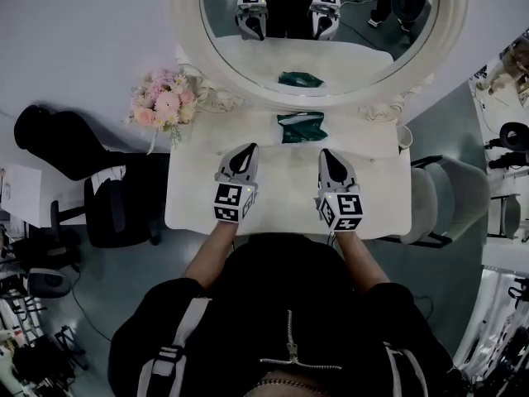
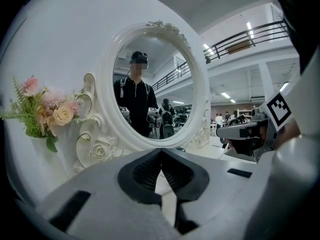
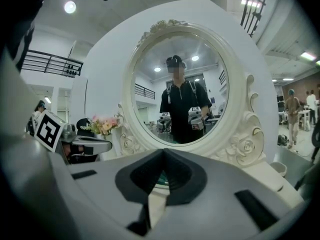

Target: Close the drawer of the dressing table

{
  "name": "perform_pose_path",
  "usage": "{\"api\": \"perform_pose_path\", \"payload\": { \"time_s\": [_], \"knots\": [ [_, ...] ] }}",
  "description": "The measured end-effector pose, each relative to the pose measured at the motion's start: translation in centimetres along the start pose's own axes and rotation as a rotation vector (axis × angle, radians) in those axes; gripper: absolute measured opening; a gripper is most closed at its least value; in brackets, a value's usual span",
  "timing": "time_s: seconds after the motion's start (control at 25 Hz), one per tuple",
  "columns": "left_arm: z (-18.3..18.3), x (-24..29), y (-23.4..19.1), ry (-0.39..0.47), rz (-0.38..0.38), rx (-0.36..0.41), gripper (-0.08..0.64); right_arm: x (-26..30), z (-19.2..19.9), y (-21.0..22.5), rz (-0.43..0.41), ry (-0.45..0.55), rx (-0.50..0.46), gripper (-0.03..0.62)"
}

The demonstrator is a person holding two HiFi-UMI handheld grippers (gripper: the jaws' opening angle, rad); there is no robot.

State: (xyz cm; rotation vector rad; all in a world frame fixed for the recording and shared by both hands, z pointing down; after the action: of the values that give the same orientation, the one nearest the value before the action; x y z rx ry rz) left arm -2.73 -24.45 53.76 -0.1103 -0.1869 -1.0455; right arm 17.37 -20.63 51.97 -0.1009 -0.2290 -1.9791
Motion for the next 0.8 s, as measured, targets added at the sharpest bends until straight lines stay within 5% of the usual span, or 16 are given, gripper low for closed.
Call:
{"api": "perform_pose_path", "payload": {
  "time_s": [0.8],
  "knots": [
    [-0.2,-0.8,-1.4,0.007,-0.023,-0.022,0.006,-0.4,0.0,0.5,0.003,0.006,-0.009,-0.002]
  ]
}}
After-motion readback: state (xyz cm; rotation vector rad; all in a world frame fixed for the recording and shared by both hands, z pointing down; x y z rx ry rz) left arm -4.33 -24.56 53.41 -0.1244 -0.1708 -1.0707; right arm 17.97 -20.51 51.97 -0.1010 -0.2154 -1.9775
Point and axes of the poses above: the fingertips, and each gripper's own axes: x forward along the fingers, y to its right, z out of its underside, the point moved 3 cm from there along -x, backward along the fingers, and after that the axes turned 6 degrees about -z, right-handed, at the moved point
